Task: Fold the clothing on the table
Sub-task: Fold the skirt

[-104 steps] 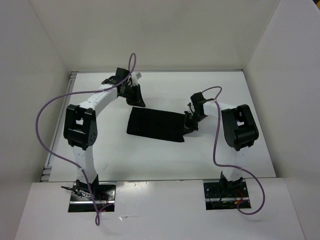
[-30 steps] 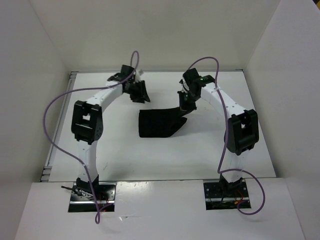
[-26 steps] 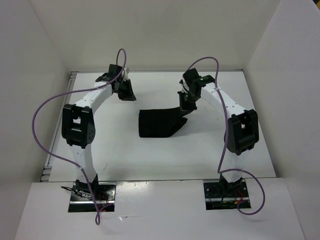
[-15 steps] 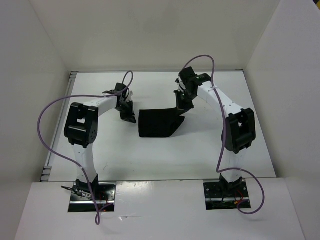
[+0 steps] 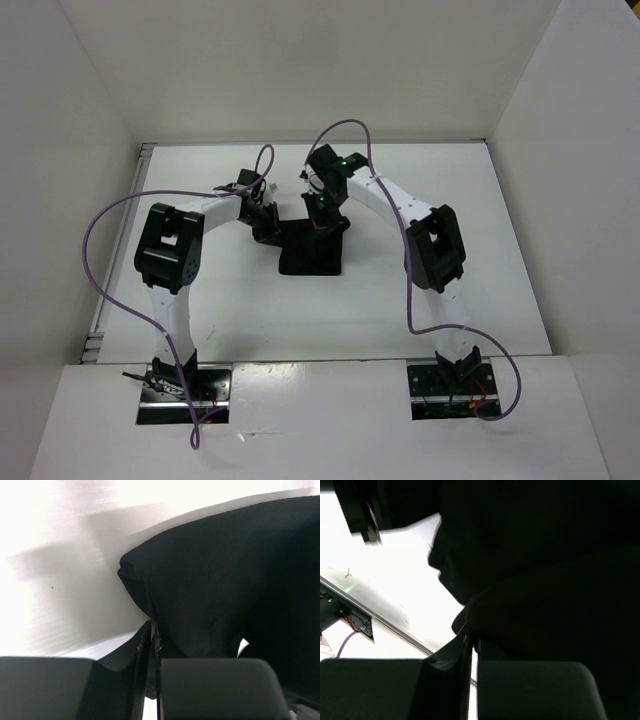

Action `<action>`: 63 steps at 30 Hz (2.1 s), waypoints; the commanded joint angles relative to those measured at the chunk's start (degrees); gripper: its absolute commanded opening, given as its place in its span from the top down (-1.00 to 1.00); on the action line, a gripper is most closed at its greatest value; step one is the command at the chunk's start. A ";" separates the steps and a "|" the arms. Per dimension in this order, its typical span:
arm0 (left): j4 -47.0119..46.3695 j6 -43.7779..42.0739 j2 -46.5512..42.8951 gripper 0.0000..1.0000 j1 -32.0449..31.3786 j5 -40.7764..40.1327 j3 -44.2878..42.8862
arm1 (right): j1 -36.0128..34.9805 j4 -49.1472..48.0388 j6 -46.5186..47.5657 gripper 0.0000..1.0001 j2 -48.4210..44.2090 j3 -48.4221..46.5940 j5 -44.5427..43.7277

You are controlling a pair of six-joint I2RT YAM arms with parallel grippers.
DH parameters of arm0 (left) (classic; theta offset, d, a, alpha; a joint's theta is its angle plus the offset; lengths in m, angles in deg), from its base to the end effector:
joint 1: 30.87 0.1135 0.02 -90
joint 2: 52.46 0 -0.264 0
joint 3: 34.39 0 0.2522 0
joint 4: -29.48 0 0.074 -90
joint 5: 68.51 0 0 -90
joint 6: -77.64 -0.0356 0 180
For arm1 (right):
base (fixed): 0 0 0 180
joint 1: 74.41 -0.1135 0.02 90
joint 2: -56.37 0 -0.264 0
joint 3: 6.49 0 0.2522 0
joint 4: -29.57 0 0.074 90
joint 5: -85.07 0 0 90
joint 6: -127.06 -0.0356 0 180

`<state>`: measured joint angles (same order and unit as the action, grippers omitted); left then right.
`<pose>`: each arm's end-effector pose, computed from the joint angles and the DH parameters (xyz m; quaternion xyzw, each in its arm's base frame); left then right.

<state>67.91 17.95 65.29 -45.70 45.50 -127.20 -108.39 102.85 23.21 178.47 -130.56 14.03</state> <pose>0.4017 -0.1213 0.1456 -0.0807 0.9496 -0.2734 0.1303 0.3641 0.2593 0.2438 -0.1964 0.9536 0.2135 0.0805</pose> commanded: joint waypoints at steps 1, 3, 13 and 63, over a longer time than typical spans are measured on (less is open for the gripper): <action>-0.32 -0.07 1.43 0.73 -0.29 0.16 -0.23 | -1.36 -0.82 0.93 1.00 3.30 -5.79 3.71; -0.32 -0.07 0.90 0.73 -0.29 0.16 -0.23 | -2.49 -0.82 0.93 1.00 4.80 -8.78 4.24; 0.21 -0.07 -0.16 0.73 -0.29 -0.37 0.82 | -4.86 6.03 2.68 1.00 13.51 -22.84 4.77; -0.32 0.46 0.37 0.71 0.23 0.24 -0.40 | -6.63 5.42 4.79 0.68 16.49 -20.65 12.85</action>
<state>67.06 18.32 65.31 -45.70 46.20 -126.80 -114.40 107.66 26.77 193.31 -146.60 21.75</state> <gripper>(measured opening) 0.141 0.132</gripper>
